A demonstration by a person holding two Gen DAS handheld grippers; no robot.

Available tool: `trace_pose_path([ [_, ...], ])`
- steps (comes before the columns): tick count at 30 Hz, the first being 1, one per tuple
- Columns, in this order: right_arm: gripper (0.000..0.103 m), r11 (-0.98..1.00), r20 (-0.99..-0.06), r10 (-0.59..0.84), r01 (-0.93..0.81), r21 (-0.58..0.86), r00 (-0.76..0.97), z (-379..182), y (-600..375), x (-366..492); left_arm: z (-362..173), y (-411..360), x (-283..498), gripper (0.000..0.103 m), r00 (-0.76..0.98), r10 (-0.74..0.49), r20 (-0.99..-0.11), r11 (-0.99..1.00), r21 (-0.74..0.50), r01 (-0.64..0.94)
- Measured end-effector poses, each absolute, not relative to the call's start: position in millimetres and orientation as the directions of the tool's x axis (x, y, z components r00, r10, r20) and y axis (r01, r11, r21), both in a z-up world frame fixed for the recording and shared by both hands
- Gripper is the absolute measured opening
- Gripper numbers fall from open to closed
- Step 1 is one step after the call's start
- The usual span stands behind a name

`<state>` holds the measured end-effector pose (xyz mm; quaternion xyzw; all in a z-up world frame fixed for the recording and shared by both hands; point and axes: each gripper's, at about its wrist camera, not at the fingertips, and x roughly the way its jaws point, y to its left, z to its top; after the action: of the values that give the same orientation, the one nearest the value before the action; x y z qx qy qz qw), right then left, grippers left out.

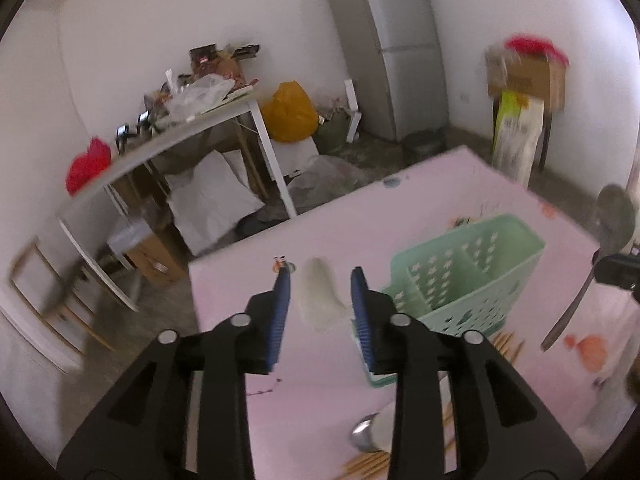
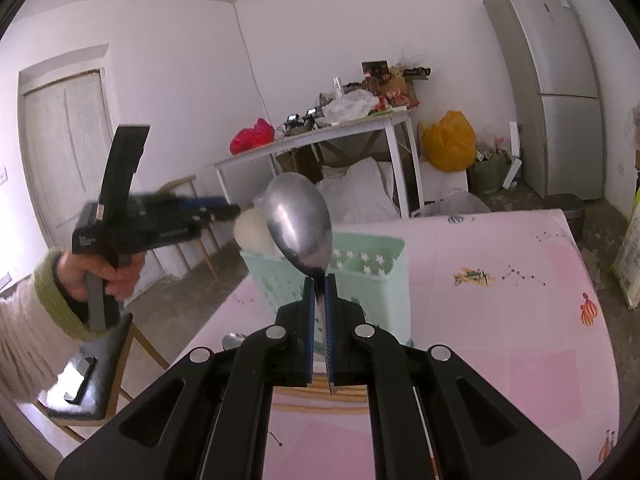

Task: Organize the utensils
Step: 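Lower the white spoon into the green holder with the left gripper while the right lifts the metal spoon, then insert the metal spoon into the green holder and open the right gripper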

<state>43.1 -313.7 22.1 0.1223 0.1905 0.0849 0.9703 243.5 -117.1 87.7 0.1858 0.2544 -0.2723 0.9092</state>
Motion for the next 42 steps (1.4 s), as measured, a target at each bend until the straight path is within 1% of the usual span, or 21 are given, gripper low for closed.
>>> trace_pose_path([
  [3, 0.004, 0.955, -0.316, 0.217, -0.133, 0.266, 0.924, 35.1, -314.1, 41.4, 90.1, -95.7, 238.5, 0.046, 0.731, -0.438, -0.524, 0.816, 0.109, 0.567],
  [6, 0.003, 0.957, -0.276, 0.219, -0.15, 0.25, 0.936, 50.4, -314.2, 42.4, 90.9, -69.9, 232.0, 0.05, 0.734, -0.466, -0.495, 0.84, 0.014, 0.543],
  [8, 0.003, 0.953, -0.256, 0.23, -0.164, 0.255, 0.939, 58.4, -315.2, 46.6, 86.5, -53.0, 226.6, 0.051, 0.736, -0.47, -0.487, 0.855, -0.045, 0.517],
  [11, 0.003, 0.95, -0.234, 0.234, -0.171, 0.259, 0.944, 66.9, -316.4, 52.4, 76.5, -34.1, 213.4, 0.051, 0.744, -0.458, -0.486, 0.871, -0.078, 0.485],
  [15, 0.003, 0.949, -0.193, 0.236, -0.183, 0.257, 0.952, 83.5, -319.4, 63.5, 58.9, -13.2, 203.5, 0.051, 0.722, -0.465, -0.512, 0.876, -0.147, 0.46],
  [19, 0.003, 0.958, -0.128, 0.217, -0.185, 0.221, 0.968, 107.2, -321.0, 78.9, 37.9, 2.5, 194.4, 0.051, 0.704, -0.469, -0.534, 0.878, -0.198, 0.435],
  [23, 0.003, 0.966, -0.106, 0.197, -0.174, 0.193, 0.975, 120.6, -322.0, 103.4, 18.7, 14.1, 185.3, 0.051, 0.68, -0.486, -0.549, 0.872, -0.261, 0.413],
  [26, 0.003, 0.975, -0.132, 0.163, -0.139, 0.173, 0.978, 116.2, -323.2, 123.4, 6.2, 19.2, 178.7, 0.051, 0.667, -0.493, -0.559, 0.87, -0.285, 0.403],
  [31, 0.003, 0.982, -0.222, 0.119, -0.082, 0.17, 0.968, 83.1, -328.4, 148.4, -9.2, 23.7, 175.1, 0.051, 0.644, -0.496, -0.582, 0.867, -0.298, 0.399],
  [36, 0.003, 0.98, -0.284, 0.104, -0.05, 0.191, 0.953, 52.4, -335.2, 154.0, -14.6, 28.1, 175.4, 0.051, 0.631, -0.502, -0.592, 0.864, -0.312, 0.395],
  [42, 0.004, 0.977, -0.354, 0.105, -0.03, 0.212, 0.929, 33.6, -338.4, 148.1, -17.6, 31.7, 171.6, 0.051, 0.635, -0.508, -0.583, 0.861, -0.326, 0.389],
])
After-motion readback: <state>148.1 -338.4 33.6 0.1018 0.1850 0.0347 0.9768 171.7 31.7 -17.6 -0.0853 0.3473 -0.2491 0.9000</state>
